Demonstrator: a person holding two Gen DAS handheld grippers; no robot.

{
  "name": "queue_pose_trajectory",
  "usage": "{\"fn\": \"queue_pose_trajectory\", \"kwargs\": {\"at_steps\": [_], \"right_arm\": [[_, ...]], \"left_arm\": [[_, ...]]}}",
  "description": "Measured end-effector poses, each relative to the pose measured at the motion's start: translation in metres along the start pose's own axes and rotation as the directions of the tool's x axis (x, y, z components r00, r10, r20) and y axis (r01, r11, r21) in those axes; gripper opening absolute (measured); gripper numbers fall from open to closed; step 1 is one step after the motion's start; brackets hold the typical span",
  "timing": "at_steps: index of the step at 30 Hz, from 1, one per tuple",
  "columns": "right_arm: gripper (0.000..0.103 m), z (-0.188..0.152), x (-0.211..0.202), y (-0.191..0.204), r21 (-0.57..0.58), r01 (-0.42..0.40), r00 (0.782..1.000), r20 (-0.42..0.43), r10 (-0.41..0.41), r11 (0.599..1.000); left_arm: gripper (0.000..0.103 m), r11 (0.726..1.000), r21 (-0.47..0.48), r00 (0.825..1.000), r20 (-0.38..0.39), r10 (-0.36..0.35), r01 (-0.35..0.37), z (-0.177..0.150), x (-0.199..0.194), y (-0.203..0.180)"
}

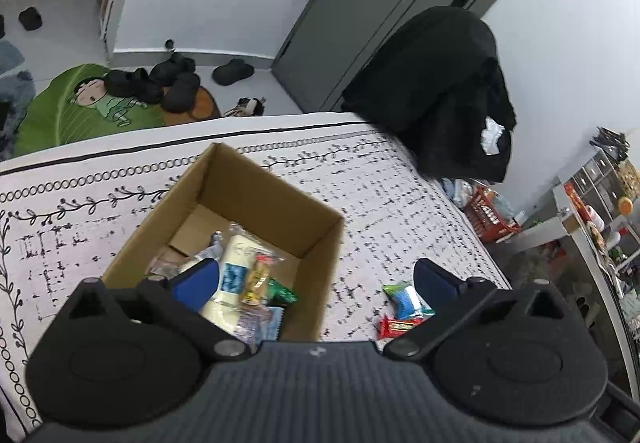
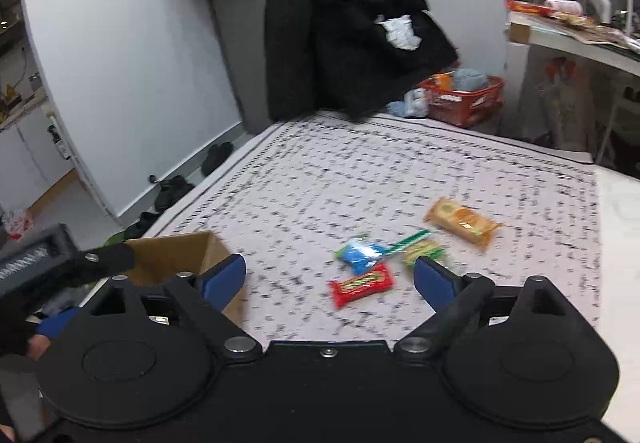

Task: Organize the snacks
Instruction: 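Move both open grippers back toward the remaining snack pile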

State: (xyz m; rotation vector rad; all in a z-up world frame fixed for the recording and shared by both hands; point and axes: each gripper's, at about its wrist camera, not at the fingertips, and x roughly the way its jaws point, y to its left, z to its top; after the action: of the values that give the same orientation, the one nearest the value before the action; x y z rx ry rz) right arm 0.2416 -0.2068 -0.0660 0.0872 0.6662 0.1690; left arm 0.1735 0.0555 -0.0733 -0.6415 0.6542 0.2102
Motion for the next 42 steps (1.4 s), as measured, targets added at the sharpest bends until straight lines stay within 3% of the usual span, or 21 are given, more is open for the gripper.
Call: {"fn": "queue_pose_trajectory", "kwargs": {"at_steps": [9,19,29,35,38,42], "right_arm": [[0.094,-0.007,0.002,-0.047,0.058,0.028,1.000,-0.010,-0.027,0.998],[0.098,-0.023,0.015,-0.086,0.143,-0.003,1.000,-0.023,0.007,0.990],[0.098,-0.036,0.029,-0.124,0.312,-0.039,0.999,-0.017,0.047,0.949],[0.098,-0.039,0.043,-0.137,0.358,-0.058,0.997,-0.031,0.073,0.932],[0.098,-0.041,0.050,-0.143,0.376,-0.066,0.995,-0.039,0.087,0.924],[0.098,-0.042,0.059,-0.151,0.400,-0.066,0.994,-0.054,0.096,0.914]], "left_arm": [[0.103,0.996,0.088,1.000,0.015,0.010,-0.012,-0.009,0.000,-0.024],[0.103,0.987,0.159,1.000,0.014,-0.012,0.010,-0.027,0.005,-0.052],[0.103,0.978,0.210,1.000,0.011,0.000,-0.003,-0.054,0.017,-0.077],[0.103,0.964,0.266,1.000,-0.002,0.010,-0.009,-0.069,0.030,-0.097],[0.103,0.947,0.321,0.999,0.033,0.004,-0.014,-0.076,0.032,-0.109],[0.103,0.946,0.325,0.999,0.034,0.009,-0.019,-0.081,0.042,-0.116]]}}
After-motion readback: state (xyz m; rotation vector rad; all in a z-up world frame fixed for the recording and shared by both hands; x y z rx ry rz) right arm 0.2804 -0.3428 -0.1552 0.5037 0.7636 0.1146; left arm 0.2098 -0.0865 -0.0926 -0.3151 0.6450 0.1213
